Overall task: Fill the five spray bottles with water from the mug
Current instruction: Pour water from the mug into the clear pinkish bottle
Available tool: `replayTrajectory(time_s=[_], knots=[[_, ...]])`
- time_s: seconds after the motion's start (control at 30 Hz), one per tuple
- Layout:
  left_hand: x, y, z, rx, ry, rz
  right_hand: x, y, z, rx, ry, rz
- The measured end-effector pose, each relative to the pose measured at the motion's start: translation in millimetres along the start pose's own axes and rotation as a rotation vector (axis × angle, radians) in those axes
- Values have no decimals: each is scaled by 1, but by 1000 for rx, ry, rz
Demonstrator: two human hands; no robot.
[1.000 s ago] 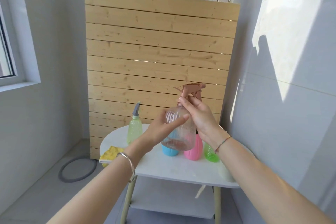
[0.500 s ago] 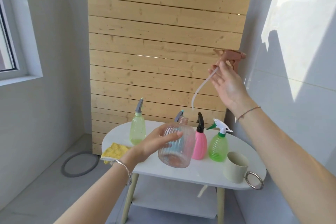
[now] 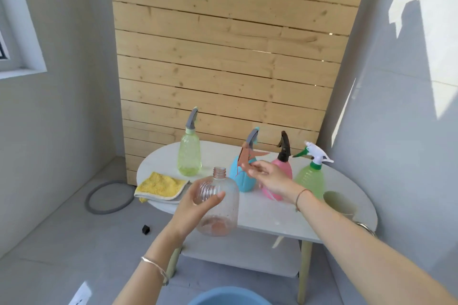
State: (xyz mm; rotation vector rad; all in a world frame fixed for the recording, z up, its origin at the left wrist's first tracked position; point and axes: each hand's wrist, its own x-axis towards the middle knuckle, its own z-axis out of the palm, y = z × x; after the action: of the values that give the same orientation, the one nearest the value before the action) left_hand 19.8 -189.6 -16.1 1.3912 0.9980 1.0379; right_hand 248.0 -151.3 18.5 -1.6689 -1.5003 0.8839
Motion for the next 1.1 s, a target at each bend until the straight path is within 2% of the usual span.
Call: replayTrajectory(time_s=[0.17, 0.37, 0.63, 0.73, 0.93, 1.0, 1.1], knots=[[0, -19, -2, 56, -31, -8, 13, 47, 28, -89, -139, 59], [15, -28, -9, 51, 7, -43, 25, 74, 36, -111, -195, 69], [13, -33, -2, 84, -54, -94, 32, 82, 29, -202, -137, 40], [12, -37, 4, 89, -85, -81, 20, 73, 13, -207, -58, -36], [8, -43, 24, 134, -186, -68, -39, 50, -33, 46, 153, -184], [6, -40, 38, 126, -206, -52, -62, 57, -48, 92, 291, -203], [3, -39, 59, 120, -240, -45, -89, 83, -67, 72, 650, -179]])
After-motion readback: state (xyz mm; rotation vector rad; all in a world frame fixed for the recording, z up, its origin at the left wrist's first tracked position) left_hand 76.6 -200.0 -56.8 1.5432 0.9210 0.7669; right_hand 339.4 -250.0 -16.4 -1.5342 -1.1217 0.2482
